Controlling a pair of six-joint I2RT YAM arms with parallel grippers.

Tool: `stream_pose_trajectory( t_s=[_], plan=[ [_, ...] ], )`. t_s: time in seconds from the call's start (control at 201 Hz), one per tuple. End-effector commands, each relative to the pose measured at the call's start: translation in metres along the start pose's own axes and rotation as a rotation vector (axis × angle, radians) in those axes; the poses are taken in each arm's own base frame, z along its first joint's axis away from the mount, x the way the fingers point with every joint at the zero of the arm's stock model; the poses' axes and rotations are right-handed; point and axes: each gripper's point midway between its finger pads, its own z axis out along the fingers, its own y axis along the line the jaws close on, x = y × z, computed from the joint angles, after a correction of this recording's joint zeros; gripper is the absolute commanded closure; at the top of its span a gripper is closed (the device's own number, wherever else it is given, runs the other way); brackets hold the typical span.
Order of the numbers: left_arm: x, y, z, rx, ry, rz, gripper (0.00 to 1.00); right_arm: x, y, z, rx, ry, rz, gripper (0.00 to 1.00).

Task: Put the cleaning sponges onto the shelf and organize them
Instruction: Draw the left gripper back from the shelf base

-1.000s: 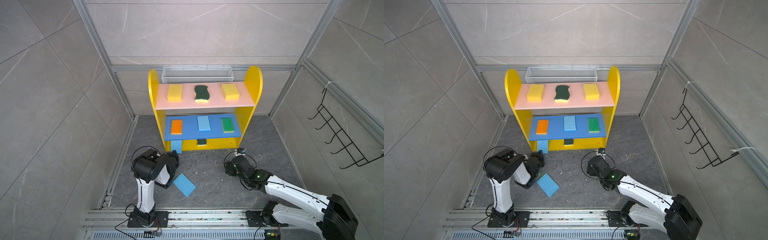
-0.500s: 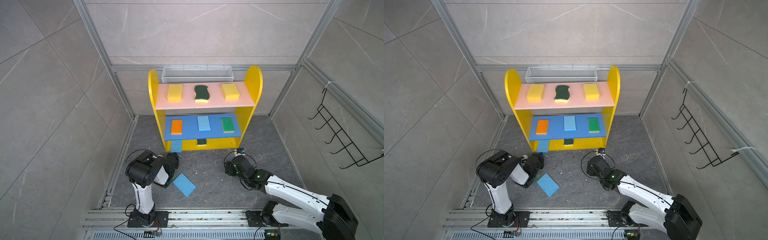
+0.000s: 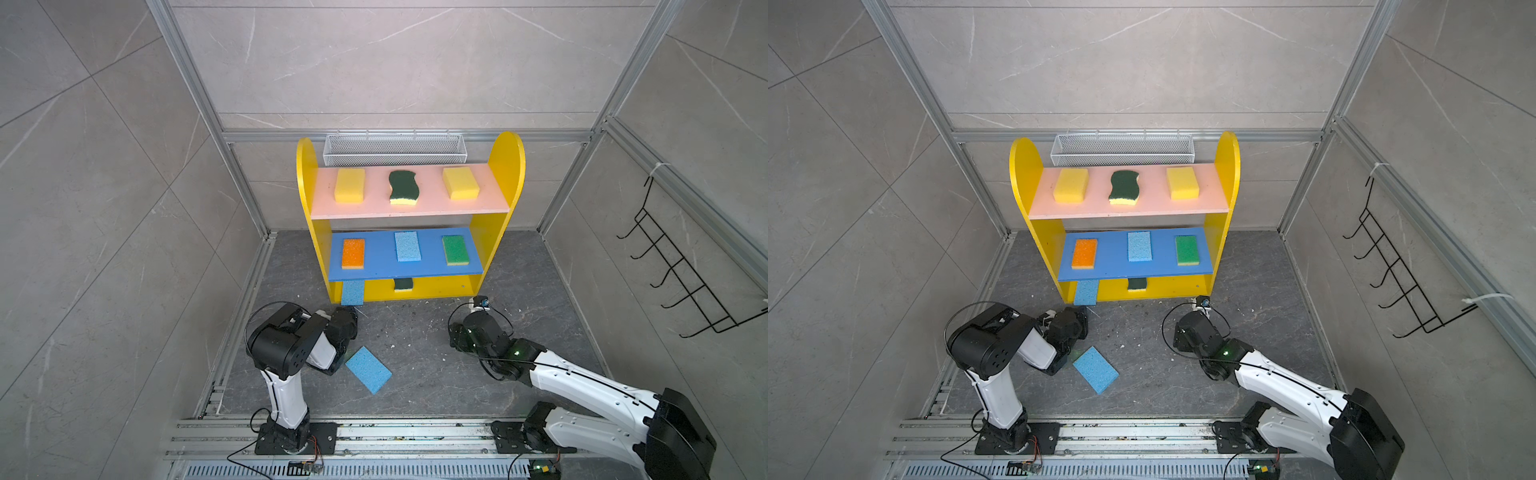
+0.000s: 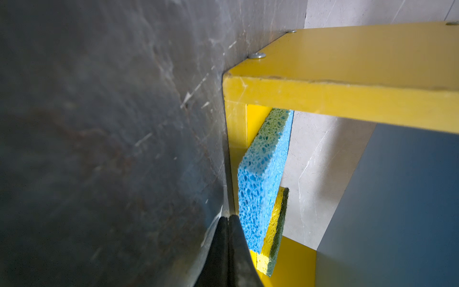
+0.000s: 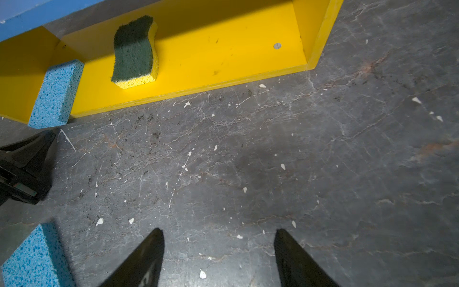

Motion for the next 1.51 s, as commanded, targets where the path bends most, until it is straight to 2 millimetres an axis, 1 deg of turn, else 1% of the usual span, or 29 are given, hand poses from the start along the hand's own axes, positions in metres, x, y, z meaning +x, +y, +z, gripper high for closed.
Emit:
stream_pose_trajectory(
  t_s=[0.0,0.129,0.194,0.528,0.812,1.1,1.265,1.379,1.509],
  plan=[
    [-0.001,0.018,0.012,-0.047,-0.003,0.034,1.00,0.004,-0.006,0.001,0.009,0.000,0.005,0.28],
    [0.000,0.022,0.023,-0.044,-0.014,0.024,1.00,0.004,-0.007,0.001,0.014,0.001,0.002,0.28],
    [-0.002,0.024,0.025,-0.041,-0.021,0.023,1.00,0.004,-0.007,0.001,0.015,0.000,0.002,0.28],
    [-0.008,0.034,0.020,-0.074,-0.051,0.034,1.00,0.006,-0.007,0.003,0.017,0.007,-0.001,0.28],
    [-0.007,0.034,0.027,-0.073,-0.058,0.034,1.00,0.006,-0.007,0.003,0.018,0.008,-0.001,0.28],
    [-0.007,0.027,0.037,-0.052,-0.080,0.033,1.00,0.007,-0.007,0.004,0.018,0.011,0.001,0.28],
    [-0.008,0.034,0.036,-0.063,-0.098,-0.004,1.00,0.007,-0.007,0.004,0.016,0.013,0.000,0.28],
    [-0.006,0.034,0.035,-0.055,-0.087,-0.011,1.00,0.008,-0.007,0.004,0.018,0.014,0.000,0.28],
    [-0.004,0.032,0.028,-0.044,-0.083,0.006,1.00,0.008,-0.007,0.004,0.019,0.016,-0.001,0.28]
  ],
)
